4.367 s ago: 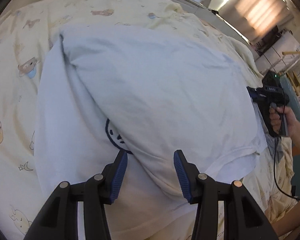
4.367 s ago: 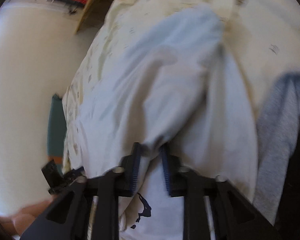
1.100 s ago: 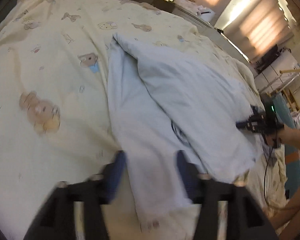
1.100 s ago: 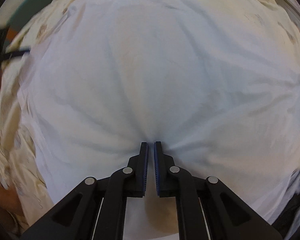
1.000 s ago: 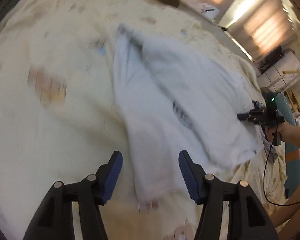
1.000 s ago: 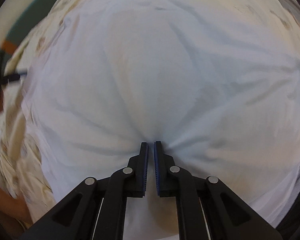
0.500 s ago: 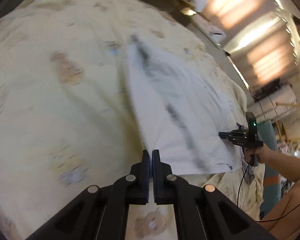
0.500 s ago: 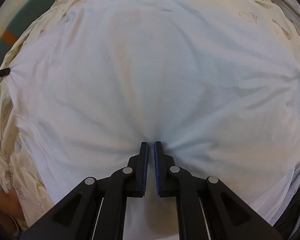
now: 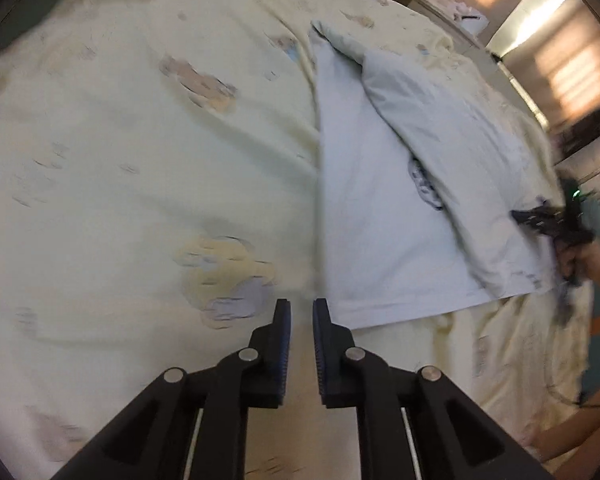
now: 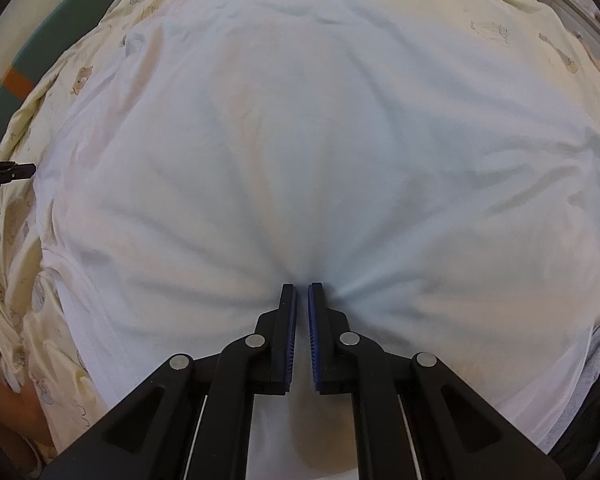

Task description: Fold clothes

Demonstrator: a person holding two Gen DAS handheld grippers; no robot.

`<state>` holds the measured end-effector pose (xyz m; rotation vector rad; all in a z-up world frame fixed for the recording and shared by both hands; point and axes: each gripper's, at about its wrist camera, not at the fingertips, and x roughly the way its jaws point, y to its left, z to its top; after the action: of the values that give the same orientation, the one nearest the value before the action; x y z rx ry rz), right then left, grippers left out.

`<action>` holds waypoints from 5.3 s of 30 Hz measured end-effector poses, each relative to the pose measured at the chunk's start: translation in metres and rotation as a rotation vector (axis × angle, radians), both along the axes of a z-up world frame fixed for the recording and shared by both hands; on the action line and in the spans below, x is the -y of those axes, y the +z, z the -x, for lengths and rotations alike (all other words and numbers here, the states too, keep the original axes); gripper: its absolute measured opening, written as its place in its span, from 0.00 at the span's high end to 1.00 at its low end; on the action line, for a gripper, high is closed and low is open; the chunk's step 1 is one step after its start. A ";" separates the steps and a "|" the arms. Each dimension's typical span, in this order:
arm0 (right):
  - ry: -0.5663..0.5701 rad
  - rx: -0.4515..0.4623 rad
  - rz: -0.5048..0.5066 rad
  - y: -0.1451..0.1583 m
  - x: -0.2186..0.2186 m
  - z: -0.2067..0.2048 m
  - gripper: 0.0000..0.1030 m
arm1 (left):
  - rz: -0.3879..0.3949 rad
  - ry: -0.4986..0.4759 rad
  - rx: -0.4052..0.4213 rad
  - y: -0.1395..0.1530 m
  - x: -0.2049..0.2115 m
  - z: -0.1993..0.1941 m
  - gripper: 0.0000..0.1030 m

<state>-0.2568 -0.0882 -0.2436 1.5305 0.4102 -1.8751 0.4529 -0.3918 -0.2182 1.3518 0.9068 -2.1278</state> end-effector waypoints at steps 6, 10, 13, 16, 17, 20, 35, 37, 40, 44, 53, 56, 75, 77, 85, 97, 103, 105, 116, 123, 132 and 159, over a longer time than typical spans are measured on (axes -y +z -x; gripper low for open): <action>-0.011 0.000 0.004 0.000 -0.006 -0.001 0.92 | 0.018 -0.004 -0.066 0.026 0.008 0.012 0.82; 0.027 -0.008 0.007 0.012 -0.005 -0.004 0.89 | -0.022 -0.222 -0.231 0.039 -0.026 0.101 0.82; 0.102 -0.017 -0.001 0.015 0.012 -0.020 0.89 | -0.020 -0.458 -0.254 0.039 -0.068 0.178 0.82; 0.178 -0.027 -0.009 0.018 0.028 -0.037 0.72 | 0.021 -0.687 -0.226 0.034 -0.106 0.232 0.81; 0.203 -0.030 -0.011 0.018 0.033 -0.043 0.72 | 0.035 -0.740 -0.201 0.030 -0.114 0.243 0.79; 0.278 -0.039 -0.019 0.021 0.050 -0.060 0.71 | 0.051 -0.797 -0.115 0.006 -0.120 0.267 0.79; 0.445 -0.058 -0.190 0.019 -0.041 -0.144 0.23 | -0.045 -0.791 0.030 -0.010 -0.086 0.178 0.79; 0.444 -0.074 -0.136 0.036 -0.056 -0.147 0.24 | -0.018 -0.787 -0.042 0.012 -0.081 0.174 0.79; 0.379 -0.139 -0.045 0.067 -0.055 -0.130 0.24 | 0.073 -0.730 -0.154 0.035 -0.075 0.196 0.77; 0.304 -0.207 -0.043 0.074 -0.011 -0.095 0.24 | 0.157 -0.703 -0.217 0.034 -0.083 0.256 0.72; 0.386 -0.145 -0.124 0.052 0.001 -0.092 0.20 | 0.163 -0.857 -0.058 -0.023 -0.114 0.282 0.72; 0.418 -0.120 -0.152 0.044 0.002 -0.093 0.19 | 0.083 -0.829 -0.083 -0.024 -0.088 0.253 0.72; 0.606 -0.176 -0.117 0.053 -0.051 0.040 0.19 | 0.220 -1.055 -0.060 -0.014 0.047 0.319 0.72; 0.711 -0.195 -0.178 0.050 -0.074 0.034 0.19 | 0.219 -1.099 -0.039 -0.017 0.066 0.305 0.77; 0.714 -0.212 -0.368 0.083 -0.149 0.047 0.18 | 0.282 -1.003 -0.063 0.027 0.114 0.266 0.79; 0.755 -0.278 -0.142 0.096 -0.060 0.004 0.18 | 0.381 -1.033 0.089 -0.007 0.124 0.283 0.77; 0.708 -0.257 -0.286 0.086 -0.096 0.021 0.15 | 0.537 -0.846 0.179 -0.012 0.180 0.298 0.83; 0.680 -0.249 -0.331 0.094 -0.114 0.026 0.15 | 0.548 -0.790 0.187 -0.006 0.194 0.299 0.72; 0.728 -0.206 -0.069 0.133 -0.116 -0.051 0.15 | 0.357 -0.990 0.009 -0.004 0.114 0.267 0.72; 0.675 -0.166 -0.208 0.106 -0.192 -0.068 0.14 | 0.388 -0.824 0.087 -0.011 0.135 0.228 0.70; 0.517 -0.151 -0.053 0.134 -0.233 -0.157 0.14 | 0.358 -0.937 -0.055 -0.016 0.028 0.257 0.70; -0.196 -0.117 0.447 0.219 -0.583 -0.280 0.13 | 0.361 -1.305 -0.008 0.046 -0.148 0.396 0.67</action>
<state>0.0237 0.4944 -0.0241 1.1964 -0.1122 -2.0411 0.0570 -0.2440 -0.1725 1.9670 -0.6119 -2.9025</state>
